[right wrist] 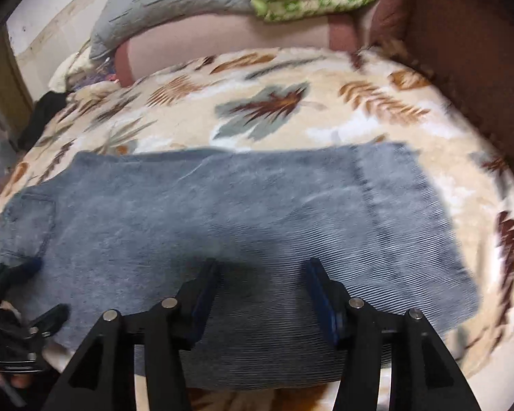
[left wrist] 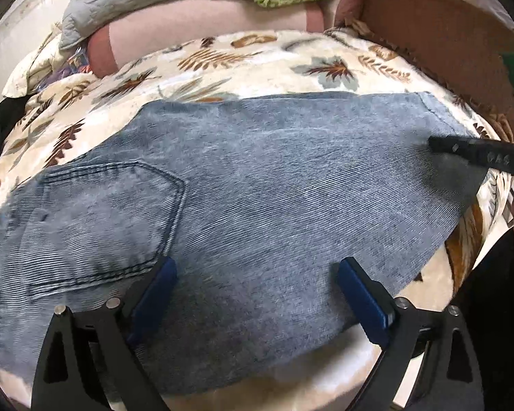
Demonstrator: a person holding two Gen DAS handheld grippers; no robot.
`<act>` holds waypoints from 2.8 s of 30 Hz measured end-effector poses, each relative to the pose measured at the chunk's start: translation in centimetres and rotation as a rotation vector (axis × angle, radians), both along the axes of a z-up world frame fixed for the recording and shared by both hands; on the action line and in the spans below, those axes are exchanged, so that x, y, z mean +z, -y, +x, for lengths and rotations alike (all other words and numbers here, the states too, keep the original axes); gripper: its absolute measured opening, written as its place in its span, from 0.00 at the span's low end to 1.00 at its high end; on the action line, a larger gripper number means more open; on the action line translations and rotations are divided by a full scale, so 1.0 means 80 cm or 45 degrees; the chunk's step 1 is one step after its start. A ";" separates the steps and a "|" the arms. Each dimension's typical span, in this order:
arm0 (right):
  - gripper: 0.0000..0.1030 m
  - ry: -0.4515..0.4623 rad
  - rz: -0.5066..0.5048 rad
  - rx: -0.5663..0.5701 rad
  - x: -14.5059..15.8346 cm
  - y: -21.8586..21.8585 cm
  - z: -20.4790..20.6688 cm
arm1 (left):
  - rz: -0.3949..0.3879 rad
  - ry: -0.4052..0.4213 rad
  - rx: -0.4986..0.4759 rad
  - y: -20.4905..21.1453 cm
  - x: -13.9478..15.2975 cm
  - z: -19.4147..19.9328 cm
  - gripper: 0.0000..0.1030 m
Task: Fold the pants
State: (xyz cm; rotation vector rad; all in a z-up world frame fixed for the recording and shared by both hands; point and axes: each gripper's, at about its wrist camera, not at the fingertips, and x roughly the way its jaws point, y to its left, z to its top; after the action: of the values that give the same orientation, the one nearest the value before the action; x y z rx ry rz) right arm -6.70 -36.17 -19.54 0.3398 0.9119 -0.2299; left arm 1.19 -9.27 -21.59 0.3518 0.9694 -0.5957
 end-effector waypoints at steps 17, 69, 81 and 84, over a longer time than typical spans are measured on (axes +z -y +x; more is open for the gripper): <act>0.69 -0.078 0.122 -0.201 -0.018 0.046 -0.015 | 0.153 -0.235 0.760 -0.168 0.009 0.111 0.95; 0.93 0.545 -0.103 -0.030 0.078 -0.059 -0.116 | -0.103 0.375 0.499 -0.028 0.158 -0.064 1.00; 0.93 0.363 -0.126 -0.040 0.056 -0.069 -0.085 | -0.077 0.349 0.520 -0.031 0.143 -0.061 1.00; 0.93 0.316 -0.119 -0.042 0.051 -0.071 -0.077 | -0.072 0.334 0.510 -0.032 0.137 -0.061 1.00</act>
State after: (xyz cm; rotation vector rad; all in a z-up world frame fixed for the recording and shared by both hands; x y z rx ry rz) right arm -12.85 -30.46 -15.49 0.2894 0.6487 -0.2539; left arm -3.66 -6.75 -10.62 0.1715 0.7407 -0.2041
